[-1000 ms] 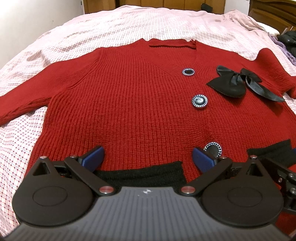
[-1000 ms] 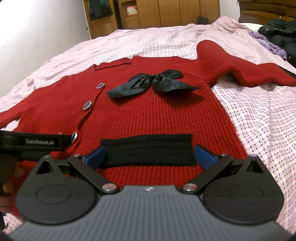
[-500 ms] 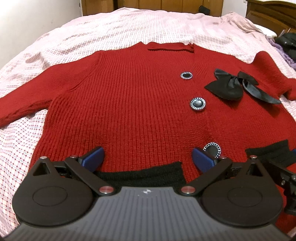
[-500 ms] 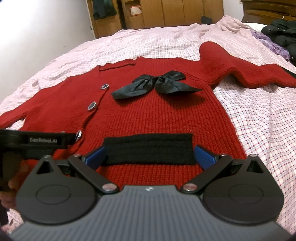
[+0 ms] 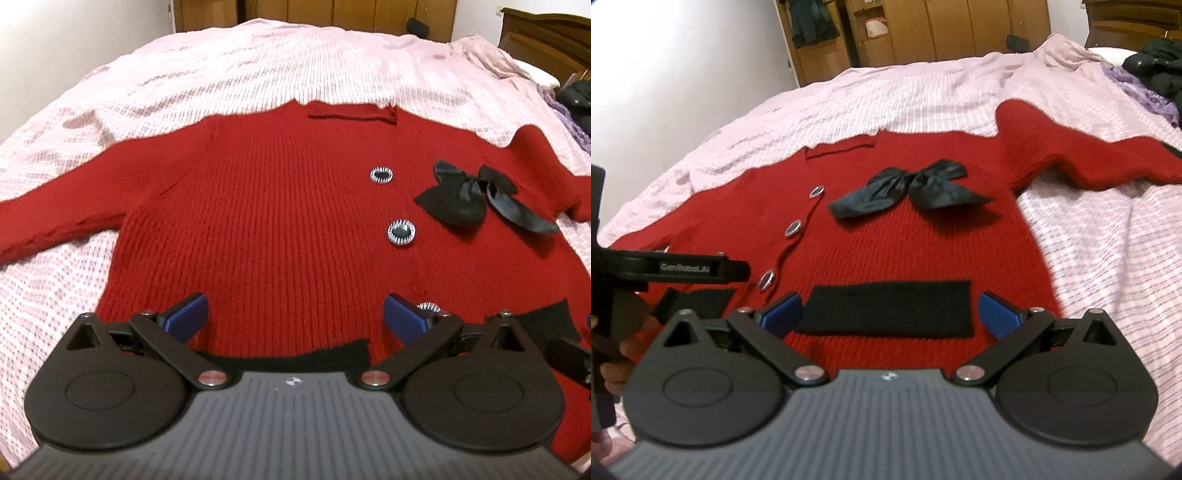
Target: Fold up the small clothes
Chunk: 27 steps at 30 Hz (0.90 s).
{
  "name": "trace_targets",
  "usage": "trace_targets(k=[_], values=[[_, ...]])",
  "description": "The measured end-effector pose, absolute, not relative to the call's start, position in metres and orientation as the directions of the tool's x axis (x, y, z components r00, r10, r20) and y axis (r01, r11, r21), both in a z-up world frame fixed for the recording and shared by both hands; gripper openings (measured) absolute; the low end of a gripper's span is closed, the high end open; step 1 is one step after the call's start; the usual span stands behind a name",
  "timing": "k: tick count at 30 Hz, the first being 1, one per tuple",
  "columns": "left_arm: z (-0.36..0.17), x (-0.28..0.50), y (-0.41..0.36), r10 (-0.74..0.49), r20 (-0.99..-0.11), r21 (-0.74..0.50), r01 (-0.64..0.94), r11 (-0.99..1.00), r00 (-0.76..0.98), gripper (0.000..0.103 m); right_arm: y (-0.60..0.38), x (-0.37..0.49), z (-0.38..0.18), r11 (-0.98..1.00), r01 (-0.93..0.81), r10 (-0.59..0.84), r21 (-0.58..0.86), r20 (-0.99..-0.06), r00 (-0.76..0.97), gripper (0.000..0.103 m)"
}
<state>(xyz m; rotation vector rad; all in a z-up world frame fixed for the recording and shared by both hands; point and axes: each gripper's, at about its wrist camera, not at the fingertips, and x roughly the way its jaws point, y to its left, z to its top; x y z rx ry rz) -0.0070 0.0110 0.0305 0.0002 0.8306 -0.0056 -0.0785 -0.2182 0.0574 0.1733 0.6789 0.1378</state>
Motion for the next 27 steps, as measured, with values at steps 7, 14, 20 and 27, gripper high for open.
trace_targets(k=[7,14,20,27], values=[[0.041,0.01,0.005,-0.009,-0.724,0.006,0.019,1.0,0.69,0.103,-0.262,-0.066,0.072,0.986,-0.008,0.107,0.166,-0.594,0.798,0.103],[0.033,0.021,-0.007,-0.009,-0.744,0.019,0.034,0.999,0.668,0.103,-0.336,-0.032,0.062,0.963,0.206,-0.053,0.176,-0.622,0.781,0.103],[0.018,0.032,-0.012,0.01,-0.773,0.03,0.022,0.999,0.634,0.103,-0.399,-0.005,0.054,0.923,0.343,-0.167,0.173,-0.623,0.764,0.103],[0.009,0.04,-0.012,0.018,-0.786,0.035,0.014,0.999,0.618,0.103,-0.46,0.026,0.035,0.864,0.467,-0.258,0.189,-0.629,0.733,0.103]])
